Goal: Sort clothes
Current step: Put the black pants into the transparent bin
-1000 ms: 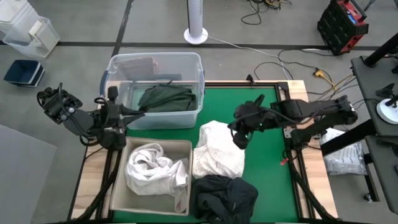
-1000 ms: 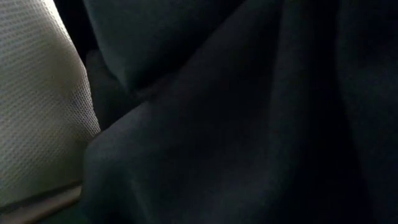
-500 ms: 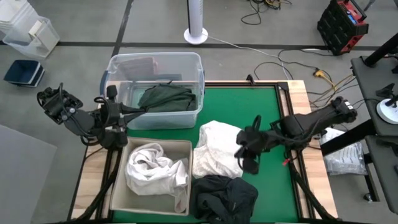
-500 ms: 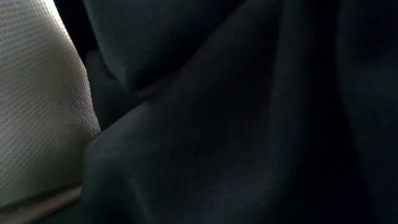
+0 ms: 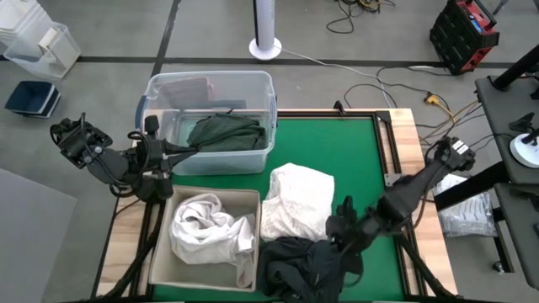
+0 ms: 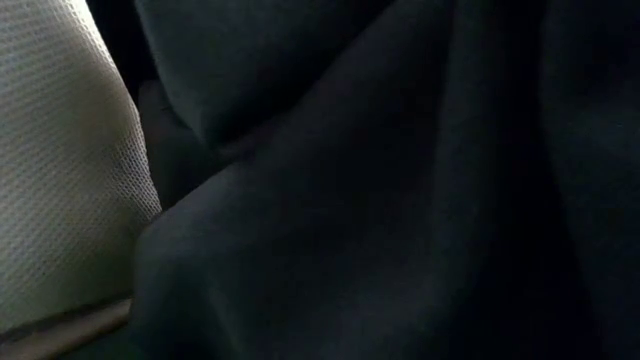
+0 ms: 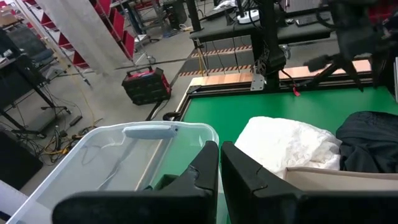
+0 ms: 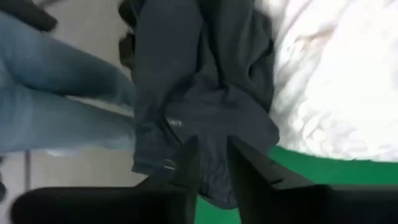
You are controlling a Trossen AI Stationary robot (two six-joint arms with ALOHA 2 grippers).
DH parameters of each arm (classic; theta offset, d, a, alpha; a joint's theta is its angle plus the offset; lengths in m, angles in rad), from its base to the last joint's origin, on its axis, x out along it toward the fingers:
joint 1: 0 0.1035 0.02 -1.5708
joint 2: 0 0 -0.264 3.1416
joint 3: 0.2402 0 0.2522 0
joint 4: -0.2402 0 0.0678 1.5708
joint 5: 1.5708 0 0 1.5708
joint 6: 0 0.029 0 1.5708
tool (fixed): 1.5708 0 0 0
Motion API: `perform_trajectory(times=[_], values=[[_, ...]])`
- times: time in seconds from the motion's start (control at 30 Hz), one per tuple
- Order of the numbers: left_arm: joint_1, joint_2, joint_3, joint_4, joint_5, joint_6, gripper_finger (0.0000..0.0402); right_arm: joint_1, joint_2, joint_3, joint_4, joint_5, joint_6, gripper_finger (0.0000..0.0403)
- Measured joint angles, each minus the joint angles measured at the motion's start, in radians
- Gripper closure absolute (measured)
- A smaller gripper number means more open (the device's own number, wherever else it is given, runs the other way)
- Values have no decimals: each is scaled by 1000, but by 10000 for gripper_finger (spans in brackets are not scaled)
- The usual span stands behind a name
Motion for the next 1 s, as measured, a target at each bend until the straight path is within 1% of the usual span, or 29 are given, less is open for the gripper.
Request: perform_trajectory(times=[0.27, 0.47, 0.73, 0.87, 1.0], values=[[0, 0, 0, 0, 0, 0, 402, 14, 142, 0, -2, 6, 20, 199], [0, 1, 0, 0, 0, 0, 402, 14, 232, 0, -3, 7, 8, 132], [0, 2, 0, 0, 0, 0, 402, 14, 299, -1, -3, 1, 11, 82], [0, 2, 0, 0, 8, -1, 402, 14, 322, -9, 0, -3, 26, 69], [0, 2, 0, 0, 8, -1, 402, 15, 339, -28, 9, -52, 47, 63]])
